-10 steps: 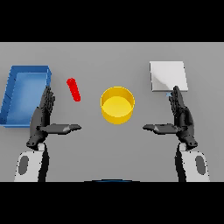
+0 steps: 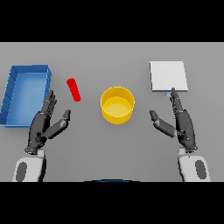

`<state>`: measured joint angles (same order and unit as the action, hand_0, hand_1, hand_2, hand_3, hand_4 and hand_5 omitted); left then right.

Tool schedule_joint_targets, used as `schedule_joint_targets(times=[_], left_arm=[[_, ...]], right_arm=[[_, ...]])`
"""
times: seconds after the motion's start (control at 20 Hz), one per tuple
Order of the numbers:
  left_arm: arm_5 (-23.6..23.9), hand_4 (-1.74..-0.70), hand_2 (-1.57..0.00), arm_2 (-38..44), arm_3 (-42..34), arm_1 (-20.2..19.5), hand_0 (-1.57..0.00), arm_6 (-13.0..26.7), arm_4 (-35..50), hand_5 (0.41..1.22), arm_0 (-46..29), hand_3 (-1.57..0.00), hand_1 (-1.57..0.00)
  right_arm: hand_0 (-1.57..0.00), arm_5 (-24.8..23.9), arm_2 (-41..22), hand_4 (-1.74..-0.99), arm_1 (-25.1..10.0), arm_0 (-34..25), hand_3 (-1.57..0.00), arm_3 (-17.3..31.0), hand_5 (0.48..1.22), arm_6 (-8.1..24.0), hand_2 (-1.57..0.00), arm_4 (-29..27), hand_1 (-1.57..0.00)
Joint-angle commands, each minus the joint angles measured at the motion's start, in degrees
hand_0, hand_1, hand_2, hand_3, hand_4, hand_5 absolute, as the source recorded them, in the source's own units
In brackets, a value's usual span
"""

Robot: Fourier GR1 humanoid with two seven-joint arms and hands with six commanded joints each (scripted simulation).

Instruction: Pick up the red beaker and tilt it to pour out 1 green nut into yellow bowl. Pick up the yellow bowl and place it on the metallic measuring scale.

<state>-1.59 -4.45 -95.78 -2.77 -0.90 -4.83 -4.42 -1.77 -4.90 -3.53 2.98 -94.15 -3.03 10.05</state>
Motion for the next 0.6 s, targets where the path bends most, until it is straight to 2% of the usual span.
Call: schedule_joint_targets(times=[0.0, 0.15, 0.35, 0.55], left_arm=[[0.38, -1.2, 0.0, -0.5, -0.75, 0.11, 0.0, 1.21, -0.65, 0.672, 0.3, 0.0, 0.0], [0.4, -1.18, 0.0, -0.9, -1.11, -0.33, 0.0, 2.43, -1.42, 0.66, -0.11, 0.0, 0.0], [0.17, -1.18, 0.0, -1.09, -0.92, -0.33, 0.0, 3.99, -1.43, 0.655, 0.63, 0.0, 0.0], [1.56, -1.2, 0.0, -0.38, 5.79, 0.71, 0.0, 3.65, -2.94, 0.659, 5.23, 0.0, 0.0]], right_arm=[[0.0, 0.14, -0.4, -1.193, -0.27, -0.07, 0.0, -0.2, 0.582, 1.22, 0.0, 0.61, 0.0], [0.0, 0.53, -1.12, -1.206, 0.36, 0.31, 0.0, -1.5, 0.585, 1.18, 0.0, 0.3, 0.0], [0.0, 2.06, -0.37, -1.272, 0.35, 0.13, 0.0, -0.49, 0.611, 0.6, 0.0, -1.98, 0.0], [0.0, 3.45, 0.25, -1.291, -0.79, 0.19, 0.0, -1.06, 0.623, -1.26, 0.0, -3.25, 0.0]])
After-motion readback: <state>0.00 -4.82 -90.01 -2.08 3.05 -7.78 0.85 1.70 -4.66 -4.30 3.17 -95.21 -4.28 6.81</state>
